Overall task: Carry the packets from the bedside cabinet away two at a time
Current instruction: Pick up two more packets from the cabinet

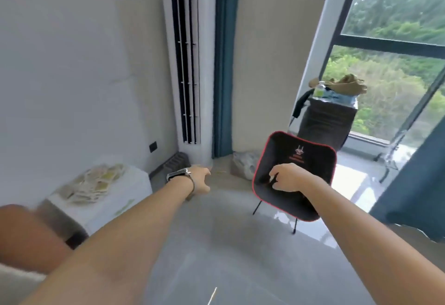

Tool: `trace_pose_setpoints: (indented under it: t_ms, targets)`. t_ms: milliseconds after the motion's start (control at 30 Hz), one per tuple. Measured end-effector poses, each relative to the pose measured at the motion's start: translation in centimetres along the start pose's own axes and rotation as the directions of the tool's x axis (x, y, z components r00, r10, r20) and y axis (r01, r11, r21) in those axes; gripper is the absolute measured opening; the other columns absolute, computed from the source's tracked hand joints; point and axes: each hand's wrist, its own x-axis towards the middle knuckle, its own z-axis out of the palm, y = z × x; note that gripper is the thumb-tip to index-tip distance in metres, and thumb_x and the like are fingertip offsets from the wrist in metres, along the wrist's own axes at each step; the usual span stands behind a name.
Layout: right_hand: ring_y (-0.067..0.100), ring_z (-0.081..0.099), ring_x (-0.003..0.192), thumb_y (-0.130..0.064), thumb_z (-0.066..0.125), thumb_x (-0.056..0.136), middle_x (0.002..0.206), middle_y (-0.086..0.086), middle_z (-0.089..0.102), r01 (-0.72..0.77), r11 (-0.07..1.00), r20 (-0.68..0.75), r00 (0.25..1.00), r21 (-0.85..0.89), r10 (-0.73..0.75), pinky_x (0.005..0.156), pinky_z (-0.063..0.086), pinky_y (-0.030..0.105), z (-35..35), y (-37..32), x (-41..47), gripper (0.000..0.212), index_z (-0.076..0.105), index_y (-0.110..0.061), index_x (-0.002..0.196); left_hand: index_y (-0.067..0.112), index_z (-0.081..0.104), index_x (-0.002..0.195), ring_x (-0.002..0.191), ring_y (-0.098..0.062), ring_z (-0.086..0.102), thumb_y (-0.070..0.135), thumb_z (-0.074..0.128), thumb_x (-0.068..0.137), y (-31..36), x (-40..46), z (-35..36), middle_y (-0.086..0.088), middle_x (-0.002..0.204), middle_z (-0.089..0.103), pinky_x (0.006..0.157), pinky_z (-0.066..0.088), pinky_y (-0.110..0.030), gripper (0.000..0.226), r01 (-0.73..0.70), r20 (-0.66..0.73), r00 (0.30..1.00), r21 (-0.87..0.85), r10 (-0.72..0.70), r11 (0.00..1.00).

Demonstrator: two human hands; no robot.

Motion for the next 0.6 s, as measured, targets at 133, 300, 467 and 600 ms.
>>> trace_pose_setpoints:
  t_ms: [133, 300, 467, 600]
  targets:
    - [0.024, 0.052, 0.122, -0.022, 0.052, 0.088, 0.135, 0.0, 0.056, 0.129, 0.991, 0.048, 0.991, -0.03, -0.128, 0.098, 0.042, 0.029, -0.7, -8.2, 10.6, 0.044, 0.055, -0.022, 0.132, 0.021, 0.044, 0.14, 0.113, -0.025, 0.058, 0.037, 0.056, 0.084, -11.6, 1.3, -0.7, -0.005, 0.131, 0.056, 0.09, 0.05, -0.033, 0.06, 0.211, 0.017, 0.977, -0.061, -0.211, 0.975]
    - [0.022, 0.041, 0.135, -0.023, 0.051, 0.093, 0.147, 0.0, 0.044, 0.184, 0.982, 0.093, 0.978, 0.03, -0.186, 0.108, 0.038, 0.032, -0.9, -16.7, 19.9, 0.055, 0.04, -0.021, 0.146, 0.02, 0.037, 0.144, 0.112, -0.024, 0.057, 0.042, 0.052, 0.081, -24.0, 2.5, 0.1, -0.003, 0.135, 0.052, 0.091, 0.052, -0.039, 0.068, 0.401, 0.076, 0.916, -0.113, -0.395, 0.909]
    - [0.023, 0.048, 0.129, -0.02, 0.05, 0.092, 0.142, 0.002, 0.05, 0.242, 0.97, 0.145, 0.96, 0.015, -0.241, 0.102, 0.043, 0.033, 0.2, -23.4, 27.7, 0.054, 0.04, -0.023, 0.145, 0.019, 0.035, 0.145, 0.102, -0.02, 0.06, 0.041, 0.053, 0.086, -31.5, 3.9, 0.8, -0.003, 0.128, 0.054, 0.084, 0.053, -0.036, 0.066, 0.49, 0.153, 0.87, -0.16, -0.469, 0.857]
    - [0.022, 0.054, 0.12, -0.02, 0.051, 0.092, 0.137, 0.001, 0.053, 0.289, 0.957, 0.192, 0.94, -0.017, -0.281, 0.097, 0.048, 0.034, -0.6, -28.5, 34.9, 0.053, 0.04, -0.022, 0.144, 0.023, 0.028, 0.151, 0.114, -0.021, 0.059, 0.042, 0.054, 0.086, -37.0, 7.4, 0.8, -0.003, 0.138, 0.052, 0.093, 0.052, -0.038, 0.073, 0.516, 0.159, 0.857, -0.273, -0.491, 0.812]
